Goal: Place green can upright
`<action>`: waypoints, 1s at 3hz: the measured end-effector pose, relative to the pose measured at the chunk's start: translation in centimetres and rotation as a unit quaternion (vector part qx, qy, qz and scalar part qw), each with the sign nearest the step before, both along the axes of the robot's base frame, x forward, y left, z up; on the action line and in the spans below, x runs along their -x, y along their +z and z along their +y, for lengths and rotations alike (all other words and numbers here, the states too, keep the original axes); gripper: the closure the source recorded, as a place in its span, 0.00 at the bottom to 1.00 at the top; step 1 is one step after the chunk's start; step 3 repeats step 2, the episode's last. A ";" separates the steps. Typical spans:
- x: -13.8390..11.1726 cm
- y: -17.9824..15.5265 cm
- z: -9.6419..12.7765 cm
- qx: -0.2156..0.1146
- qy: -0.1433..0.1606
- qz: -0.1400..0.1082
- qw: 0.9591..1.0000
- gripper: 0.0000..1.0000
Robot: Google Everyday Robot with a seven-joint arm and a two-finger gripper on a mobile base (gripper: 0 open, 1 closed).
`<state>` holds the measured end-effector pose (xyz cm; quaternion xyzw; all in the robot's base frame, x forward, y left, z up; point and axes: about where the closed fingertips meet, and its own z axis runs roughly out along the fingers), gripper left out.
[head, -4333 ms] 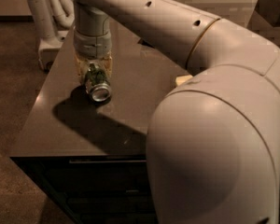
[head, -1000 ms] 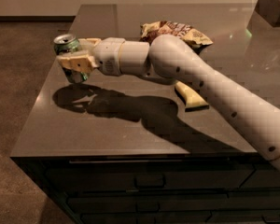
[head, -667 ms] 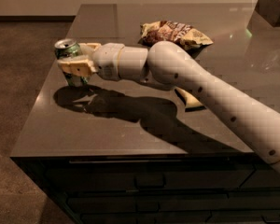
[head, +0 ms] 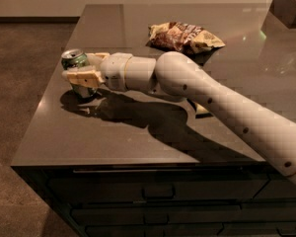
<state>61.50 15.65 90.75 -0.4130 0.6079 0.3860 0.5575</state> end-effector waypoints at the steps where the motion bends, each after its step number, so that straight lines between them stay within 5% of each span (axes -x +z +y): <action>1: 0.1 0.0 0.2 0.000 0.002 0.000 1.000 0.00; 3: 0.1 0.0 0.2 0.000 0.002 0.000 1.000 0.00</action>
Offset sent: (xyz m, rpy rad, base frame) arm -0.0009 0.0020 0.0002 0.0000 -0.0004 0.0033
